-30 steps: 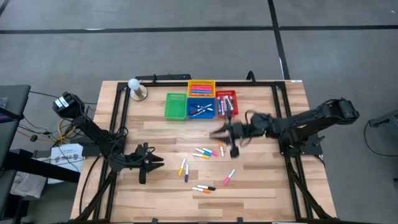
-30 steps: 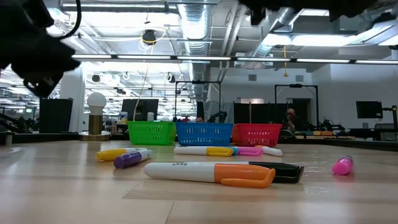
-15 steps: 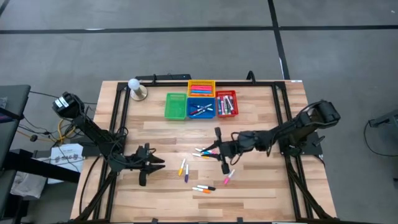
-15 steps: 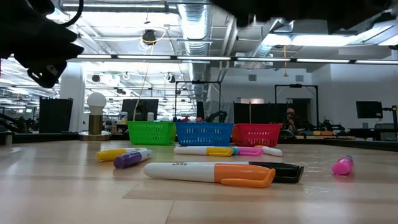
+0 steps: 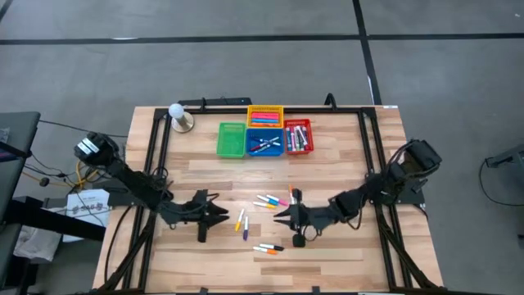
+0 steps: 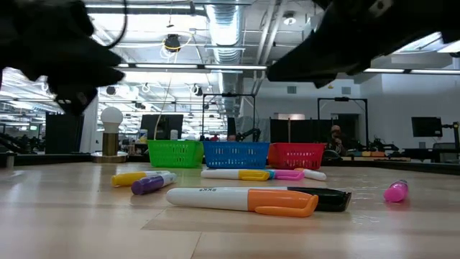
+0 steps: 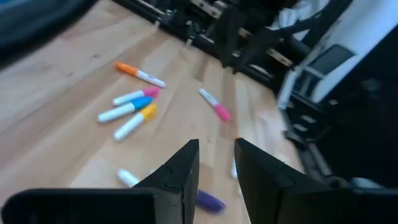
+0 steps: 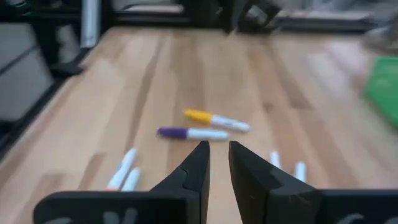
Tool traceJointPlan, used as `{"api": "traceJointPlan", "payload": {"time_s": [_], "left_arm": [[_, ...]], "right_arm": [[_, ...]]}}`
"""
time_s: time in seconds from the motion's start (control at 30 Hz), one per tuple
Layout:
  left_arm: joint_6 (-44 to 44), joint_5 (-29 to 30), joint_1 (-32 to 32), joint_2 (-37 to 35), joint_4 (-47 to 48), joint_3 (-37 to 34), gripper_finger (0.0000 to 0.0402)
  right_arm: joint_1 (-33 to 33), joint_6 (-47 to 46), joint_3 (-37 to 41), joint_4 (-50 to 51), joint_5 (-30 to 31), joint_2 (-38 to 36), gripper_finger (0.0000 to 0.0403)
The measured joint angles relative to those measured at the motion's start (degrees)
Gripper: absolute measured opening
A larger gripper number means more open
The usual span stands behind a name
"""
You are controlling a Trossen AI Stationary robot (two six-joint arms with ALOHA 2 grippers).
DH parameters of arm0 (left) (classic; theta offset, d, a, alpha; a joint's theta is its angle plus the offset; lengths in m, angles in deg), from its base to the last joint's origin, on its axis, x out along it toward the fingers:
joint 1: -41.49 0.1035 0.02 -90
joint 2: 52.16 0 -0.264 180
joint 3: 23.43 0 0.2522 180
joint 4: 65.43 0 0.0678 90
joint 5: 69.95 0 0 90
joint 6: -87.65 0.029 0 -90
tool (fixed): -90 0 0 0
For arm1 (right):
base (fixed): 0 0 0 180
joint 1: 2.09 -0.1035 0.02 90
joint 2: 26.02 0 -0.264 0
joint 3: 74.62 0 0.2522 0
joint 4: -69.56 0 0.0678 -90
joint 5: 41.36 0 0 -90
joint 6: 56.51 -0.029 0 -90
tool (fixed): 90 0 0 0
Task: Pick & Place Markers
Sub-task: Put the bottom small pink highlighter pen into the green bin
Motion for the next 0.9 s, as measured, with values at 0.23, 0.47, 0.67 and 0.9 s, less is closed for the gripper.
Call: {"api": "traceJointPlan", "payload": {"time_s": [0.23, 0.47, 0.67, 0.9], "left_arm": [[13.08, -0.30, 5.19, 6.84, 0.19, 5.47, 0.0102], [20.61, -14.18, 8.14, 6.94, 0.10, 5.62, 0.0102], [20.74, -27.47, 9.31, 6.94, 0.10, 5.62, 0.0102], [23.68, -26.78, 11.44, 6.94, -0.17, 5.62, 0.0102]], "right_arm": [[-3.01, -9.16, -0.66, -1.35, 13.41, 2.57, 0.0052], [-5.12, -5.39, -1.16, 2.50, 21.73, -3.29, 0.0052], [-1.33, -17.03, -1.14, 10.40, 24.54, -10.80, 0.0052], [4.27, -42.51, -1.08, 36.01, 16.55, -13.30, 0.0022]]}}
